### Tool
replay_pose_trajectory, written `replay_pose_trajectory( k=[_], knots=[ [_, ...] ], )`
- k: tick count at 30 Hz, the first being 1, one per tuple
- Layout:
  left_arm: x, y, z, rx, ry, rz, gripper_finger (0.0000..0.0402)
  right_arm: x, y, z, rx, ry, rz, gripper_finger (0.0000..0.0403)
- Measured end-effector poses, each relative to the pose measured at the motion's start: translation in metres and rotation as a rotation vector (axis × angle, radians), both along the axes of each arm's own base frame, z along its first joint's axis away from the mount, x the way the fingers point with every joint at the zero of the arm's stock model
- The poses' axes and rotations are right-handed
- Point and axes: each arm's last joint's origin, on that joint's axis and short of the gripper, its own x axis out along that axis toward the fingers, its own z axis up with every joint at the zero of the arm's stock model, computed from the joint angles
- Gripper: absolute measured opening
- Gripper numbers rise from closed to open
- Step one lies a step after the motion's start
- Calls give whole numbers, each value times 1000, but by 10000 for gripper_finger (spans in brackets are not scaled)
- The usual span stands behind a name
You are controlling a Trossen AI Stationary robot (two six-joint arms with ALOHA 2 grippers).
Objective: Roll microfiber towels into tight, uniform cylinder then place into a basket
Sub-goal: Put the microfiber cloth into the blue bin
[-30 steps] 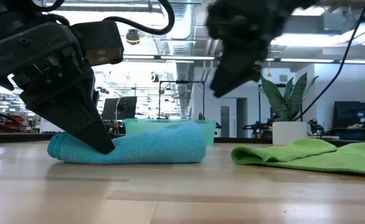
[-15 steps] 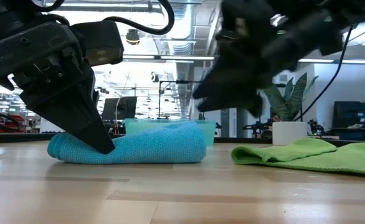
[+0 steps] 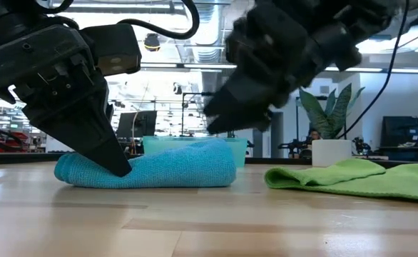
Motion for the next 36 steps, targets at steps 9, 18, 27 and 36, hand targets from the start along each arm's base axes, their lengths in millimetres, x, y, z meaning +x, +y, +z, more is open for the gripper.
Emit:
replay_pose_trajectory(
  k=[9,18,27,36],
  knots=[
    [0,0,0,-1,2,0,139,22,6,-29,17,76,35,249],
    [1,0,0,-6,-5,0,139,24,8,-41,76,181,52,245],
    [3,-3,4,59,-11,-39,139,23,9,-48,113,216,70,146],
    [1,-10,42,129,91,-71,139,22,9,-50,113,224,72,38]
  ],
)
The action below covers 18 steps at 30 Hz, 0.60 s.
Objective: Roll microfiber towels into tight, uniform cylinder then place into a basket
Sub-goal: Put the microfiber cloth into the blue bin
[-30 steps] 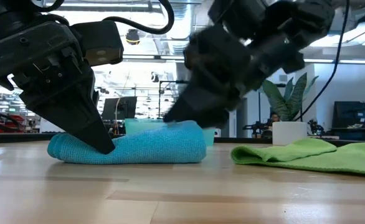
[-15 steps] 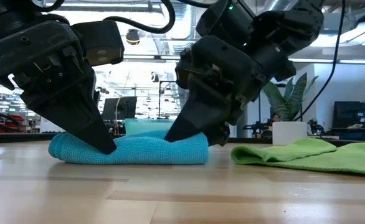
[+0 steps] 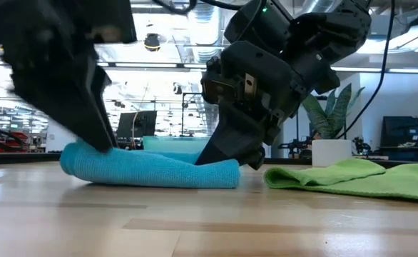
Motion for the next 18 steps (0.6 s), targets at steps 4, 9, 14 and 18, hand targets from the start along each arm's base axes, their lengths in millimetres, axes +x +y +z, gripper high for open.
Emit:
replay_pose_trajectory(
  k=[4,9,14,18],
  knots=[
    [-5,-5,38,-77,-26,29,139,0,0,0,0,1,0,34],
    [-32,-10,88,-129,-52,-8,139,0,0,0,0,1,0,48],
    [-74,0,104,-124,-161,70,139,0,0,-1,-1,0,0,42],
    [-98,11,81,-212,-279,187,139,0,0,-1,-1,0,0,41]
  ],
)
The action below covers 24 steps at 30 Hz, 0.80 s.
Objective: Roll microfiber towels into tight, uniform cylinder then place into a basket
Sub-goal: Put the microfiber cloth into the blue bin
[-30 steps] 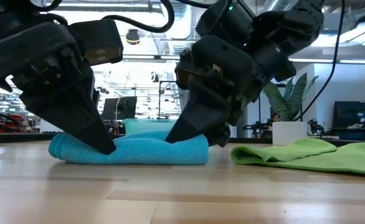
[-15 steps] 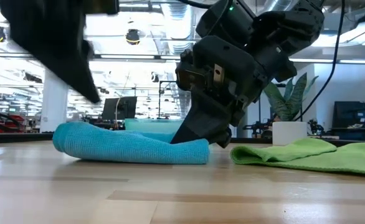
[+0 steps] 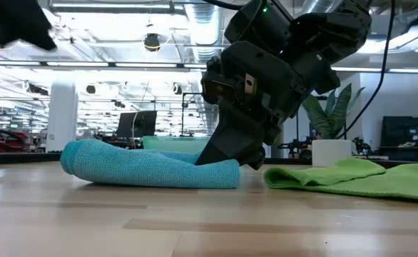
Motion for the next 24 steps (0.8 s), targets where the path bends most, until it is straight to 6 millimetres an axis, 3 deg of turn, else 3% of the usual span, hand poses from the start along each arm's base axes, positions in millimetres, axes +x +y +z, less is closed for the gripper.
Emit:
replay_pose_trajectory(
  k=[6,10,17,24],
  knots=[
    [0,19,-53,-202,-159,5,139,0,0,0,1,-3,0,44],
    [3,36,-75,-286,-201,4,139,0,0,0,0,-3,0,44],
    [11,55,-85,-384,-163,62,140,0,0,0,1,-3,0,44],
    [17,54,-101,-418,-112,115,140,0,0,0,1,-4,0,46]
  ],
)
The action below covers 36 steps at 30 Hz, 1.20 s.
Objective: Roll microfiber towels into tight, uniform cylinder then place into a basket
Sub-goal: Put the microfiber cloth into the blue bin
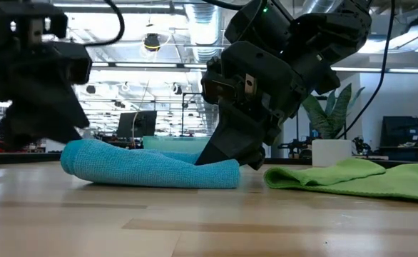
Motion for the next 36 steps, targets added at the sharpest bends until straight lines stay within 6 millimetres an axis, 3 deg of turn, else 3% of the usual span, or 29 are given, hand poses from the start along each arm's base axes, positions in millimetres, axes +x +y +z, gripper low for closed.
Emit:
replay_pose_trajectory(
  k=[5,10,22,36],
  knots=[
    [6,-3,-17,-37,55,15,140,0,0,0,0,0,0,47],
    [14,-1,-22,-72,44,-15,140,0,0,0,0,-2,0,47],
    [32,2,-1,-96,-170,-230,140,0,0,0,1,-4,1,47],
    [33,16,33,14,-338,-262,139,0,0,0,1,-4,1,47]
  ],
)
